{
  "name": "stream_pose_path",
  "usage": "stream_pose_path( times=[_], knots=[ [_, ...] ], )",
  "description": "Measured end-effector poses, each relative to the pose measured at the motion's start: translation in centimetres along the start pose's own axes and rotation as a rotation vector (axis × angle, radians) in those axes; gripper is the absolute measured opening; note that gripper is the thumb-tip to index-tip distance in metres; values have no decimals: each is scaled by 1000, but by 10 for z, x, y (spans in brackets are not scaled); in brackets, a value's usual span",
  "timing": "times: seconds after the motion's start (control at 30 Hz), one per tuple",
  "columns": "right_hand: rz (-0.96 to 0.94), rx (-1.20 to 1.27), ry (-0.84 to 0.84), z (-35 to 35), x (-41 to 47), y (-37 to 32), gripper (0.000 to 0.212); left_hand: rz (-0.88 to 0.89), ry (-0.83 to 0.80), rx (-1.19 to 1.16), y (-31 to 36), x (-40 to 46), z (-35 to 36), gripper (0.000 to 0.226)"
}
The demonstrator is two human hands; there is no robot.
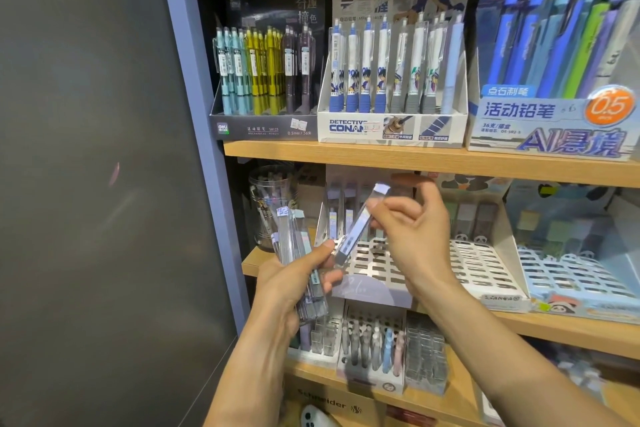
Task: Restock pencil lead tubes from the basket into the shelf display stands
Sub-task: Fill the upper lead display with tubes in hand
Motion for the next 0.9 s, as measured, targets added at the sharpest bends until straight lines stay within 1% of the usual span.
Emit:
stream_pose_path(
  times=[0.1,0.17,0.23,0.33,0.4,0.53,0.67,0.8,0.9],
  knots=[
    [-263,-91,19,0,1,-16,34,37,39,4,0,6,-4,48],
    [-351,-123,14,1,1,-18,27,51,50,56,-1,6,-4,45],
    [-411,-160,-21,5,0,-16,25,39,62,113,-2,5,-3,43],
    [-497,-216,-85,12,-1,-9,23,29,61,134,-3,6,-3,54],
    [-519,-237,-101,14,-1,-6,23,37,48,136,-3,6,-2,56],
    [-530,-263,-112,15,3,-5,22,52,40,163,1,1,-1,56],
    [-571,-302,-135,15,2,-5,23,50,12,124,4,-3,1,54],
    [-658,-422,-114,17,8,-7,23,44,-7,100,3,-3,1,53],
    [-702,-498,-178,30,12,-9,24,48,-18,97,3,-3,2,51]
  ],
)
Point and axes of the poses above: each hand's wrist, its own x-axis towards the middle knuckle, its own z-axis out of the palm, y = z × x, the point moved 7 cm from there along x, towards the middle knuckle, and after that the axes turned 9 degrees about y, right-handed, at the moved point
